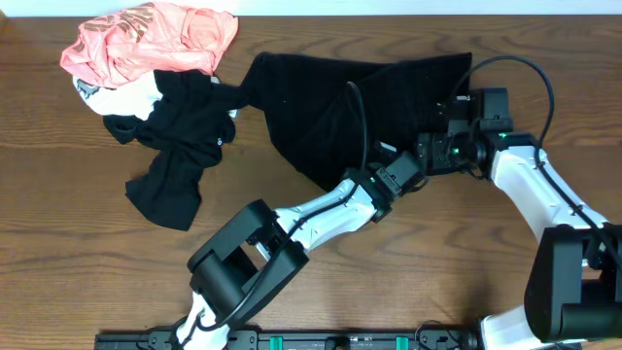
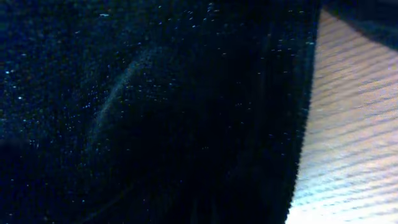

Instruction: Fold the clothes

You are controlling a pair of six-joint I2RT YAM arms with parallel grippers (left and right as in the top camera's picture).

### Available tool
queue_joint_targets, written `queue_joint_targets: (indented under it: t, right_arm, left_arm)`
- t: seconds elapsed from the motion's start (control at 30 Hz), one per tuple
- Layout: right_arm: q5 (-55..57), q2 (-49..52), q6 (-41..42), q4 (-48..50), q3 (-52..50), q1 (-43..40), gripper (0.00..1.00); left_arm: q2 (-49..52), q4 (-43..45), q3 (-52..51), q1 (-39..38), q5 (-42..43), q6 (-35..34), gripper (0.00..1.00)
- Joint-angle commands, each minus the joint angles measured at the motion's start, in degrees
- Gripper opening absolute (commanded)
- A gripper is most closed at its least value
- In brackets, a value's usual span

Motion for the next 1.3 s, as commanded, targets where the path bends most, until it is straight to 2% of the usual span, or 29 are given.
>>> queue_joint_targets:
  t: [0.0,0.33,0.67,0.73,0.77,0.87,0.93,1.1,1.27]
  right_arm:
    - [0.2,0.3,-1.7,0.1,-0.7,-2.1,0.99]
    - [0.1,4.4,-1.9,1.2,-1.1,-6.1,0.97]
    - [-6.6,11.1,-1.9,6.2,-1.1,-5.9,0.83]
    - [-6.7,11.1,-1.9,6.4,-1.1,-5.9,0.7]
    - [-6.7,11.1,-1.9,6.4,-1.1,-5.9,0.58]
    - [-6.7,11.1,-1.7,6.4,-1.1,-5.9,0.13]
    - [-6.8,10.8,-1.2,6.3,-1.0,-5.9,0.01]
    - [-7.1,5.9,-1.2,4.0,0.5,-6.0,0.01]
    - [-6.8,-3.9,-1.2,-0.8,5.8,-6.4,0.01]
  left_arm:
    - [1.0,-0.6,-0.3,0.5,-3.3,-0.1,0.06]
    - [1.0,-1.4,-0.3,3.7,-3.5,-2.7,0.06]
    - [1.0,-1.4,-0.3,4.5,-3.5,-2.9,0.06]
    - [1.0,-1.4,-0.3,4.5,-3.5,-2.9,0.06]
    - [1.0,-1.3,-0.3,4.5,-3.5,-2.9,0.06]
    - [0.9,-1.4,-0.3,4.8,-3.5,-2.9,0.06]
    - [0.6,-1.5,-0.3,5.4,-3.5,-2.8,0.06]
    - [-3.6,-6.3,1.9,9.3,-3.8,-0.3,0.06]
    - [-12.2,-9.0,3.1,15.7,-3.9,1.7,0.06]
